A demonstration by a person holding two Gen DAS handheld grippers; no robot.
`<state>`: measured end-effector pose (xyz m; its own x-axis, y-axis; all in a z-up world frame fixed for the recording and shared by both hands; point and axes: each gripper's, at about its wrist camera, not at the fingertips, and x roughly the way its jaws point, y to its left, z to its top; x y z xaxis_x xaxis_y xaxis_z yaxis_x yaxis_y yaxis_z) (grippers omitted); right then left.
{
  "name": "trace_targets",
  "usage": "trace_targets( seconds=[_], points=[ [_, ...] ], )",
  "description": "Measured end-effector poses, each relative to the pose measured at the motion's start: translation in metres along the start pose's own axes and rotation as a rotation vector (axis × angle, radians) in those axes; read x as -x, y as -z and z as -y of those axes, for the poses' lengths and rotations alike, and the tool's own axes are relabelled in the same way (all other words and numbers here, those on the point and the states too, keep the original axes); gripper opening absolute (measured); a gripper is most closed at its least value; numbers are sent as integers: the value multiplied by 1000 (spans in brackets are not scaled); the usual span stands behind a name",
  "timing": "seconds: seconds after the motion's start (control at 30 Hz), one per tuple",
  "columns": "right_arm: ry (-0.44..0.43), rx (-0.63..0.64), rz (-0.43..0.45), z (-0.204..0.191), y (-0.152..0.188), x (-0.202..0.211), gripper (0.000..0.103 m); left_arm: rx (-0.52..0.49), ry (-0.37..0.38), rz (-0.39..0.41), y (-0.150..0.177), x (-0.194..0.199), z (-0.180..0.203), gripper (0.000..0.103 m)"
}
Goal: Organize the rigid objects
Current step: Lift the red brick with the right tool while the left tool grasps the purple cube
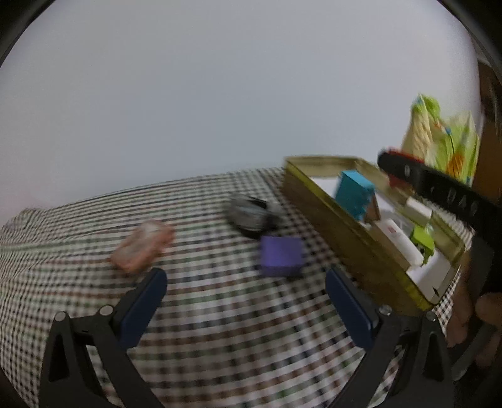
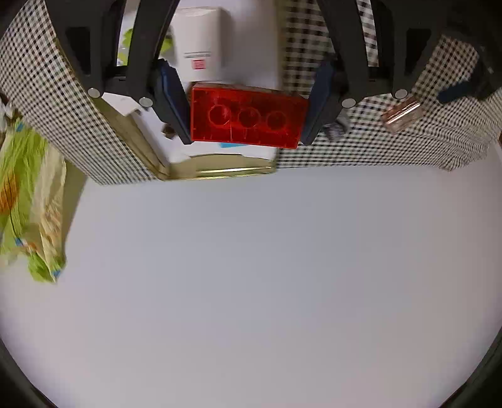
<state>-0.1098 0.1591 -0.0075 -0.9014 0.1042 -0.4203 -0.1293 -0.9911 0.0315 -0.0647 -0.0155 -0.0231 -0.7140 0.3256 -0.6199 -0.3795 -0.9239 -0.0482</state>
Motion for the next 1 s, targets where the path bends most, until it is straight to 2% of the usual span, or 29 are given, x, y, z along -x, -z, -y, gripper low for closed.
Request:
trace_targets(
  seconds=[0.13,0.2,0.27,0.33,0.43,0.5,0.53,0.6,0.8,0.9,1.0],
  points=[
    [33,-19,16,16,-4,-1,70,12,-19,-65,-15,-29,17,93],
    [28,-28,17,20,-6,-2,70,48,2,-107,-19,-44,18,85],
    [21,-26,10,13,-7,-2,70,57,13,-140,-25,-56,22,82],
    [13,-18,13,7,-12,28,70,52,-9,-169,-30,-68,26,81],
    [9,-12,20,5,-12,32,70,60,-36,-232,-32,-83,26,67],
    [6,-23,18,9,-13,34,70,48,-76,-230,-29,-83,29,55],
    [6,-30,17,11,-12,34,70,46,-89,-229,-29,-83,30,54],
    [7,-44,8,13,-11,32,70,65,-82,-219,-29,-81,26,39],
    [-7,-57,11,14,-6,31,70,185,-12,-170,-25,-67,6,39],
    [-30,-69,21,13,-5,33,70,259,-50,-71,-23,-45,-6,39],
    [-37,-61,41,9,-2,36,70,273,-106,1,-22,-28,-10,39]
  ],
)
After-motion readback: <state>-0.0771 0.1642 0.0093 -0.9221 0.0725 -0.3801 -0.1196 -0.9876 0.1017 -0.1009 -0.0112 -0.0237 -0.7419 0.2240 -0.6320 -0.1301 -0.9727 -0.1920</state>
